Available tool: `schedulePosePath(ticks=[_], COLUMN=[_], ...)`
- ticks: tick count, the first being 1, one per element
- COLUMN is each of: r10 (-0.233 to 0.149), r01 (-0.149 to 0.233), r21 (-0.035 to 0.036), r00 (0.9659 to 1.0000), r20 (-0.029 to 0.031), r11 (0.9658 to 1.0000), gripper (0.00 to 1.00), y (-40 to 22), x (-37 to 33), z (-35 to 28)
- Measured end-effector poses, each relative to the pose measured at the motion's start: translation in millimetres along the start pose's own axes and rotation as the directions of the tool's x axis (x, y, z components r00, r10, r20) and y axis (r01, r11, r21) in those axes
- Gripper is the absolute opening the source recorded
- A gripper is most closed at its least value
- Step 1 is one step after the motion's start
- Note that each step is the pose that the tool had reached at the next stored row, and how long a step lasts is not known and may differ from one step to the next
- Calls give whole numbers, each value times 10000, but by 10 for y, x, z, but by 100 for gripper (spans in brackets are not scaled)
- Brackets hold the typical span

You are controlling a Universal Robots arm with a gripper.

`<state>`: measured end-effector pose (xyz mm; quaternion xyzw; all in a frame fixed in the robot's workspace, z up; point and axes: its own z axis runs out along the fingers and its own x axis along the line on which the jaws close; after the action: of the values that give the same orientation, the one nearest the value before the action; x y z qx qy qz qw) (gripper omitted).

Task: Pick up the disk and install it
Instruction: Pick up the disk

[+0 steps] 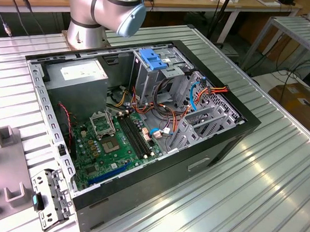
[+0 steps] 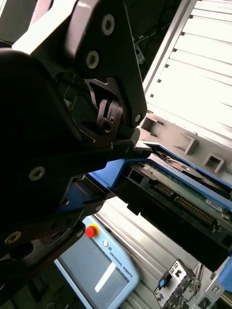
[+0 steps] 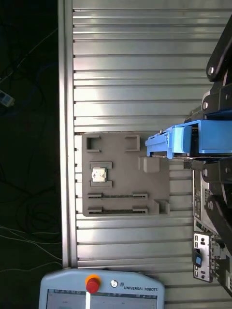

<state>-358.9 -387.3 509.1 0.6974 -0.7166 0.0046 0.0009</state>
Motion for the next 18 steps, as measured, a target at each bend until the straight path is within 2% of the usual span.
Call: schedulePosePath(ticks=[1, 3, 4, 5, 10, 12, 15, 17, 18], r10=[0, -1, -1, -1, 1, 1, 5, 7, 9], r01=[0, 0, 1, 1, -1, -1, -5, -7, -9], r21=[-18, -55, -83, -84, -87, -89, -87, -89, -88], r00=[10000, 10000, 10000, 10000, 10000, 10000, 10000, 10000, 10000], r20=[-2, -2, -4, -2, -2, -4, -2, -3, -3], r11=[10000, 10000, 10000, 10000, 10000, 10000, 10000, 10000, 10000], gripper=[37, 37, 37, 37, 37, 37, 37, 37, 37], y=[-76, -184, -284, -339, -546, -661, -780, -920, -961], x=[0, 0, -1, -3, -9, -12, -15, -19, -20], z=[0, 3, 4, 7, 12, 14, 16, 17, 18])
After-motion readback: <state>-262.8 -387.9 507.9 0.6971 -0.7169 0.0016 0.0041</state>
